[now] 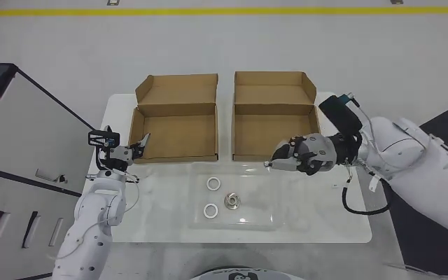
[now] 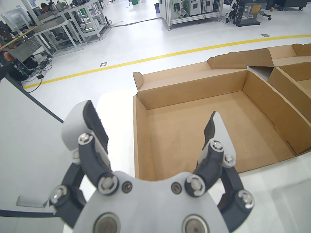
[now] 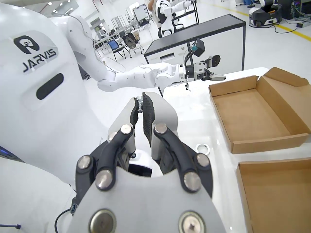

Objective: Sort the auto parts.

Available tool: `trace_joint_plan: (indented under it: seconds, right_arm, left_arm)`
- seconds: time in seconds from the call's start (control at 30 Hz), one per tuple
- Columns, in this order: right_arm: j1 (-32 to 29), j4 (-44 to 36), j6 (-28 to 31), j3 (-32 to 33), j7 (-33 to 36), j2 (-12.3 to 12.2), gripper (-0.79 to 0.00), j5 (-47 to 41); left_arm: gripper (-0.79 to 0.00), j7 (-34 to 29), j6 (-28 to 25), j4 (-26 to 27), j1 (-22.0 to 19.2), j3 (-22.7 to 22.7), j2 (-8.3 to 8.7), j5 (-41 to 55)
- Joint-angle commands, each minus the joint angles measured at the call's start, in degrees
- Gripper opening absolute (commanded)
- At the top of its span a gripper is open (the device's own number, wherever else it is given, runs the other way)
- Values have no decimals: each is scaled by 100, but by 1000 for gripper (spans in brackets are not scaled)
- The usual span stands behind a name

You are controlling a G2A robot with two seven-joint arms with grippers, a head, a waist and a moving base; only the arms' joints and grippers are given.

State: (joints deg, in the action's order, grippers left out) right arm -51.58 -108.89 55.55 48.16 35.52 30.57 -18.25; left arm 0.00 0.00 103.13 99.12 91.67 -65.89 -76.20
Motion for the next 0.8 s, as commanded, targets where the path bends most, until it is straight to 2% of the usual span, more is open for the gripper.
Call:
trace_joint_plan:
  seconds: [0.0,0.27,0.77]
  right_arm:
    - [-29,-27,96,43,44,-3,-785,-180]
    - [-118,-309,245,204,179,39,-785,-916]
    - [-185,-550,245,500,634,421,-785,-2471]
  left_arm:
    - [0,0,0,0,0,0,0,0]
    - [0,0,0,0,0,0,0,0]
    - [0,0,0,0,0,0,0,0]
